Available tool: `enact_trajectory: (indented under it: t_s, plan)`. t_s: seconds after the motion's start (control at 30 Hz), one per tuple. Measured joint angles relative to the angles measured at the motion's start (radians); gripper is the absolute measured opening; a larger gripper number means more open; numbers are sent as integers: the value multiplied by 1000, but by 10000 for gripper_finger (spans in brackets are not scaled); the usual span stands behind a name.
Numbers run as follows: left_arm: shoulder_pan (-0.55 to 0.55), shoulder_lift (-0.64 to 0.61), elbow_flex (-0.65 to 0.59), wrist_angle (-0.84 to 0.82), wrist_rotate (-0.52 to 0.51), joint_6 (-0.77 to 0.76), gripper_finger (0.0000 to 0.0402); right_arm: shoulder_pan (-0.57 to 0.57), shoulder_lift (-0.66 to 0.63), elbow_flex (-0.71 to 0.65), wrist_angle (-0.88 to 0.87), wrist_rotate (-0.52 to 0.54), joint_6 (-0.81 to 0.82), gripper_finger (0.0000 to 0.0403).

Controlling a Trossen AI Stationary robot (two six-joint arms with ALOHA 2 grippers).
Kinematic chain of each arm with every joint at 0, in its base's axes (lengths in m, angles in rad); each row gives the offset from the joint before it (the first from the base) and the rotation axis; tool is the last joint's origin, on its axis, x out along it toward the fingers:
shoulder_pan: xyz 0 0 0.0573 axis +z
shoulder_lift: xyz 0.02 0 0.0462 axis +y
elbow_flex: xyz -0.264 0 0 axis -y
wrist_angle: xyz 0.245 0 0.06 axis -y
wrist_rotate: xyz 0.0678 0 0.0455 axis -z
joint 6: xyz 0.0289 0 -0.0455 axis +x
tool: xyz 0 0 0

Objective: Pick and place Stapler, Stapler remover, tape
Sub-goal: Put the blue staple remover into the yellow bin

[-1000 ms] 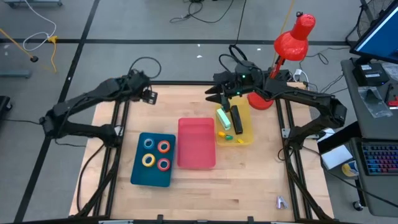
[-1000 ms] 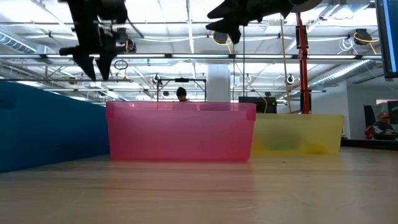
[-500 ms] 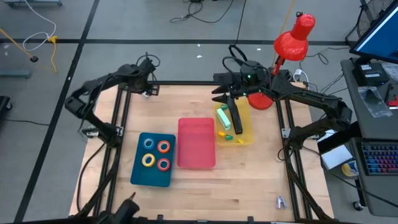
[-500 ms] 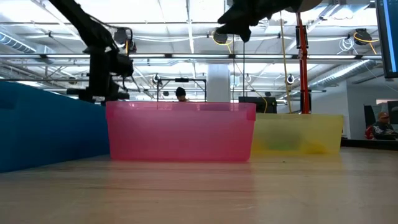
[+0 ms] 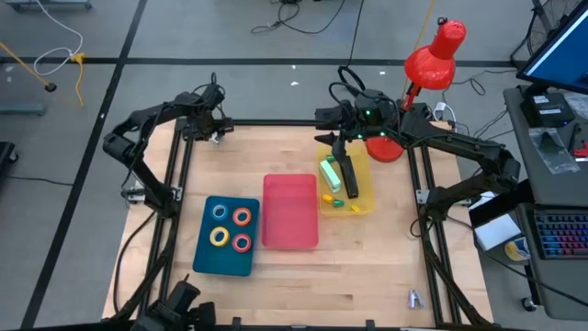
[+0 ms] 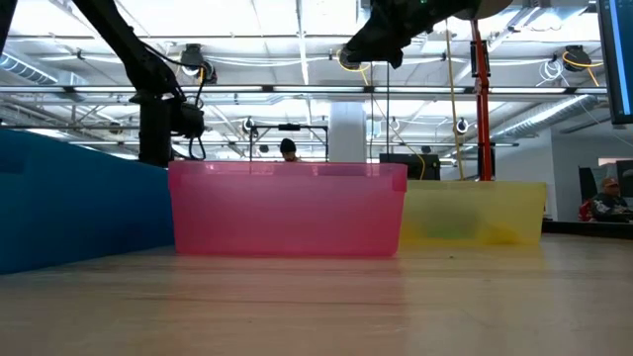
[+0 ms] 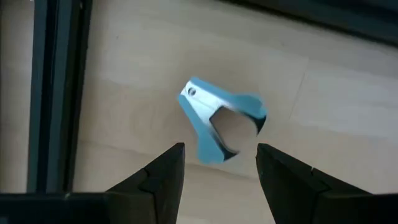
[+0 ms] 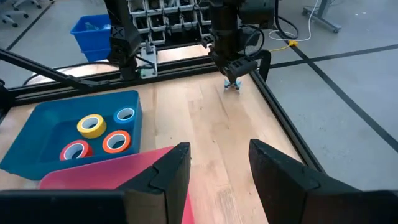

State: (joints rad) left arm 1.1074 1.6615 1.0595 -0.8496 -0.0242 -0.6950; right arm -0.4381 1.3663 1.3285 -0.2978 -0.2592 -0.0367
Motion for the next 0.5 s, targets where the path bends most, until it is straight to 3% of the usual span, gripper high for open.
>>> enact_trajectory:
  t_s: [0.5]
  plan:
    - [12, 0, -6, 18, -3, -76, 200, 0, 0, 0, 0, 0, -24, 155]
